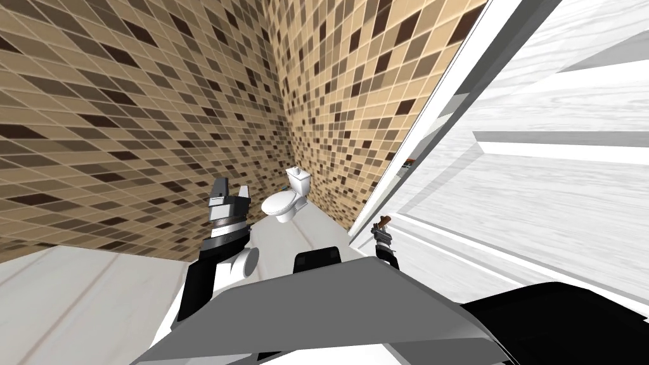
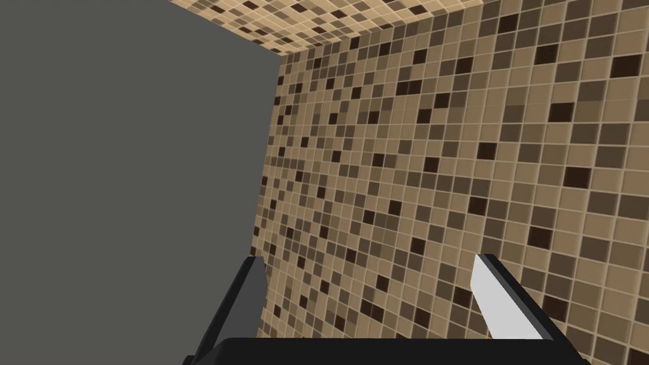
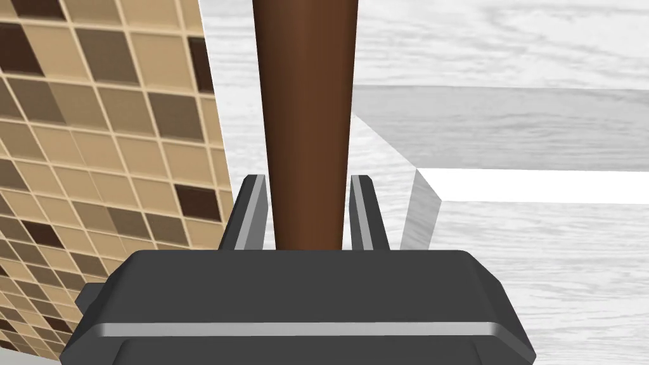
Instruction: Pull the door open
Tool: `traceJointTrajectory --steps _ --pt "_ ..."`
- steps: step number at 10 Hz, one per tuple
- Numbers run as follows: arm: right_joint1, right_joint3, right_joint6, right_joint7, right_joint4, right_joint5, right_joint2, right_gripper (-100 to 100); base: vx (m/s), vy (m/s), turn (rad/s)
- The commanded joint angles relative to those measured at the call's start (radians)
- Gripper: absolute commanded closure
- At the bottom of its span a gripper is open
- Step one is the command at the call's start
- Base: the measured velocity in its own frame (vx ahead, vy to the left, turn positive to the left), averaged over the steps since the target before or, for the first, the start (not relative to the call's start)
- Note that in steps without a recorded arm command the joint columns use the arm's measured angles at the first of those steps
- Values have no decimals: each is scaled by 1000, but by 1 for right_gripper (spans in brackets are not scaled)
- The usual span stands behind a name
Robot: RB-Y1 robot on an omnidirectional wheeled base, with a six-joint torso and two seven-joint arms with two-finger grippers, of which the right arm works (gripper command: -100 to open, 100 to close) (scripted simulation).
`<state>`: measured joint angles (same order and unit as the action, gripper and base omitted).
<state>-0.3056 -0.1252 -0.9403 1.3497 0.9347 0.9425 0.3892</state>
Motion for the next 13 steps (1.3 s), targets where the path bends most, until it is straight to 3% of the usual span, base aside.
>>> traceJointTrajectory --steps 1,7,9,10,13 --pt "0 0 0 0 0 0 0 100 -106 -1 35" --pt "-26 -89 -16 38 39 -56 25 100 -209 18 60" --pt "-33 -112 -21 48 50 -72 33 100 -253 44 54" --pt "-29 -101 -20 40 49 -66 30 100 -116 32 8" --pt "-44 -147 -31 59 65 -95 44 100 -202 -8 60"
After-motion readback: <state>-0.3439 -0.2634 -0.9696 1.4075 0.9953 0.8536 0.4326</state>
